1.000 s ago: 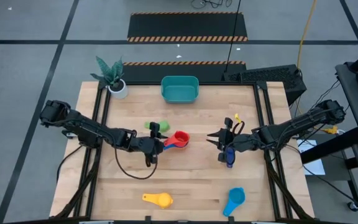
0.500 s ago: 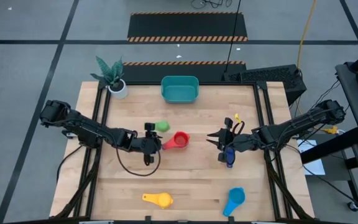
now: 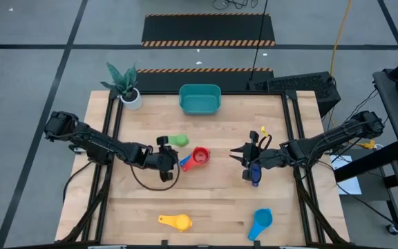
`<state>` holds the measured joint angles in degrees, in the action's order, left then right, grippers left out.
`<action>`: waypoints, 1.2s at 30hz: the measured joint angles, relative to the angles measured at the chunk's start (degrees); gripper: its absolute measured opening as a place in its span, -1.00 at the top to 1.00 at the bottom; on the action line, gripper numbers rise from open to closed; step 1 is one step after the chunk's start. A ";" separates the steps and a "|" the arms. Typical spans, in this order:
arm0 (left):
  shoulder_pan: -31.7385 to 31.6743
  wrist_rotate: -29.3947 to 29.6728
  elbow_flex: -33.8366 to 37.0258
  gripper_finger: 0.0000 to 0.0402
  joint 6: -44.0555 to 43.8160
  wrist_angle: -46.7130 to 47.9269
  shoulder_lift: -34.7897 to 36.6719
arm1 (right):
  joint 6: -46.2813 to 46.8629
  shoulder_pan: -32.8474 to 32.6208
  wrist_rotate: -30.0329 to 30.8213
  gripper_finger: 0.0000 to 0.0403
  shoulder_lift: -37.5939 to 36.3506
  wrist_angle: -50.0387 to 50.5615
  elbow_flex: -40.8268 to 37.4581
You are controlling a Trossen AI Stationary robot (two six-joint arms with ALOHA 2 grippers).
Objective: Nest measuring cups in basket
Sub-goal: Stack the red measuring cup on top of the blue measuring cup
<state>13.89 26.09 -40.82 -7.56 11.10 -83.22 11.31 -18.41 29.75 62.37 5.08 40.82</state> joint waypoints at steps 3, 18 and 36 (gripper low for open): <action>0.38 -0.17 0.00 0.19 -6.90 -0.82 0.00 | 0.02 -0.02 -0.02 0.58 0.00 0.00 0.00; 7.32 7.39 -0.05 -0.89 -15.67 -11.38 -0.93 | 0.21 -0.04 -2.07 0.58 0.02 0.00 0.00; 2.14 4.36 -0.04 -0.83 -16.92 -18.13 -11.91 | 0.03 -0.04 -3.03 0.58 0.02 2.56 0.00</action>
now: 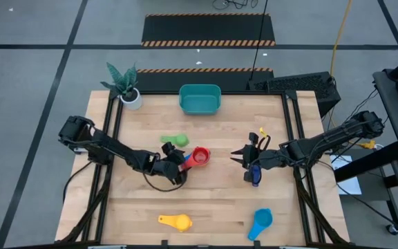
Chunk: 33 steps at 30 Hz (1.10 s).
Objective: Nest measuring cups in basket
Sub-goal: Stack the red measuring cup on top of the blue measuring cup
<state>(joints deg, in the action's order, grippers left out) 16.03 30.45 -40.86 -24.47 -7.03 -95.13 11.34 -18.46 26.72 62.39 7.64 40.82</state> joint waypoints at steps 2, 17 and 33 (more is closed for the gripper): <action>-0.96 -1.68 0.00 -0.85 -0.65 -0.14 -0.70 | -0.01 0.00 0.00 0.58 0.00 0.00 0.00; -3.33 -8.01 0.00 -0.44 1.92 -0.11 -1.41 | -0.01 0.00 0.00 0.58 0.00 0.47 0.00; -3.37 -8.15 0.02 0.28 5.18 1.77 -1.38 | 0.16 0.00 0.07 0.58 0.00 0.39 0.00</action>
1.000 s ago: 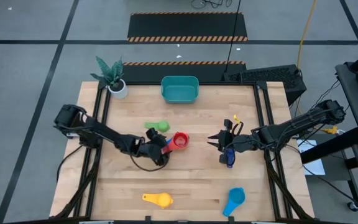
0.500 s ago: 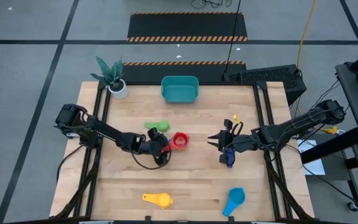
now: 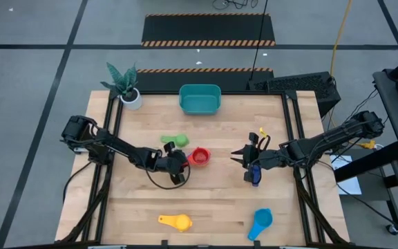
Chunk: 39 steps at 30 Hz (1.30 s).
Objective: Nest measuring cups in basket
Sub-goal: Stack the red measuring cup on top of the blue measuring cup, then stack the light blue measuring cup on top of the red measuring cup
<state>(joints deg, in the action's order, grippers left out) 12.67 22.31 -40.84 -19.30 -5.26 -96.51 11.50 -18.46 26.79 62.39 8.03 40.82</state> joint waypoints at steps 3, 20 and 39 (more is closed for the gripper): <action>0.00 -0.06 0.00 0.31 0.58 0.00 0.00 | 0.04 0.00 0.00 0.58 0.00 -0.01 0.00; 1.91 -0.28 0.02 -0.20 -1.19 1.53 2.31 | 4.62 -0.04 -4.63 0.58 -0.33 -2.30 0.00; 10.98 11.25 0.02 -0.36 -5.92 11.32 11.43 | 26.07 -15.95 -4.37 0.58 -0.42 -2.02 0.00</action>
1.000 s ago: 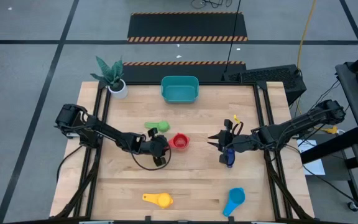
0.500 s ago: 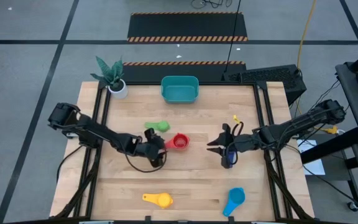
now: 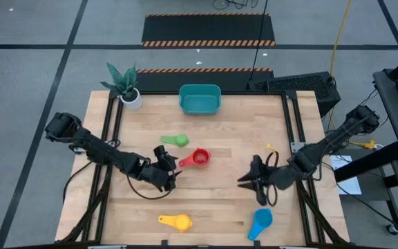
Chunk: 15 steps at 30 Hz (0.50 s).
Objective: Nest measuring cups in basket
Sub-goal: Stack the light blue measuring cup on top of the red measuring cup
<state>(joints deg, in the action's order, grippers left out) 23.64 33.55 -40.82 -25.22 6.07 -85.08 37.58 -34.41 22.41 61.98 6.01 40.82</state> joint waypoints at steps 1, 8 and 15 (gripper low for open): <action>0.53 0.01 0.00 -0.35 -0.82 -0.04 0.00 | 2.23 -1.26 -0.14 0.58 0.00 1.12 0.00; 5.73 0.05 0.00 -0.23 -5.86 -1.66 -0.02 | 19.13 -11.08 -0.17 0.58 2.86 5.54 0.00; 10.51 1.54 0.00 -0.18 -4.79 -12.66 -0.02 | 26.37 -17.72 -2.42 0.58 12.70 0.98 0.14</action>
<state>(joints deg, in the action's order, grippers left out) 34.15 35.10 -40.82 -30.01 -6.59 -85.10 63.94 -52.13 19.99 74.67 6.99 40.95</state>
